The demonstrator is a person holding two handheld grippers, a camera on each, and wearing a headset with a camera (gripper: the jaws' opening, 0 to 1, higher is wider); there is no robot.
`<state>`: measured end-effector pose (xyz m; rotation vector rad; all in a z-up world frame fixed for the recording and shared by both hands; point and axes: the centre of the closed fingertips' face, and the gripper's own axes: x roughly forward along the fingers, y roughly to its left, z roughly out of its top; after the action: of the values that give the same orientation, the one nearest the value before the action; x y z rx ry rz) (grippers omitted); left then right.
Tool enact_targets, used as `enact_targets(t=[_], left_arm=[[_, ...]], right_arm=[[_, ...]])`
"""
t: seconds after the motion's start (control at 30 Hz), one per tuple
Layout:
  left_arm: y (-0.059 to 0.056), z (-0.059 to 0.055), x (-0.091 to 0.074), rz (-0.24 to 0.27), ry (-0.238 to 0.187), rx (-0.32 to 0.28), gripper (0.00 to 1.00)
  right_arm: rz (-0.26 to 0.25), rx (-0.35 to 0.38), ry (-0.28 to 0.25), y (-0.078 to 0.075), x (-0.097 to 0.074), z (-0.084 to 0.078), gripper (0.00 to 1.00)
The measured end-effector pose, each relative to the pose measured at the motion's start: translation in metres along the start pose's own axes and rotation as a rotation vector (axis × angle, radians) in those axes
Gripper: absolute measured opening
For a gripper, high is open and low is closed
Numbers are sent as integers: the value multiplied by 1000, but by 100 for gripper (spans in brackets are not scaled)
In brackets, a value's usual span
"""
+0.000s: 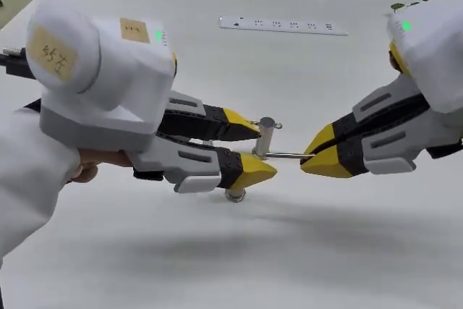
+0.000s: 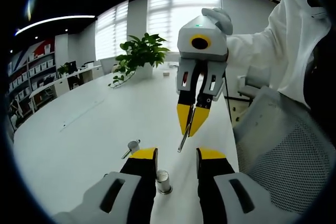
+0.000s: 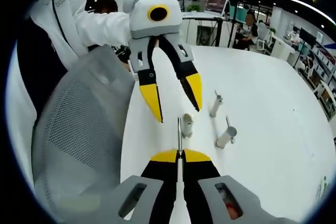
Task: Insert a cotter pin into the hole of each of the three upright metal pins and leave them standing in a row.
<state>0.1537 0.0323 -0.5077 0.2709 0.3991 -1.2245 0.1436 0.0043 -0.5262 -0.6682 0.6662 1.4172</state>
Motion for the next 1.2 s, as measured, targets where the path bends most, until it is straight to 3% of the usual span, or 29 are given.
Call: enact_targets(t=[0.1, 0.3, 0.7, 1.03, 1.2], left_arm=[[9, -14, 0, 27, 51, 17, 28], [20, -26, -1, 43, 71, 8, 28], [29, -48, 5, 37, 127, 9, 26], [30, -49, 9, 24, 116, -6, 16], [25, -50, 11, 6, 112, -23, 11]], right_arm=[[-2, 6, 21, -2, 5, -6, 0], [-2, 34, 31, -5, 13, -10, 0], [-5, 73, 52, -10, 25, -18, 0], [4, 86, 67, -11, 32, -21, 0], [4, 89, 68, -13, 34, -20, 0]])
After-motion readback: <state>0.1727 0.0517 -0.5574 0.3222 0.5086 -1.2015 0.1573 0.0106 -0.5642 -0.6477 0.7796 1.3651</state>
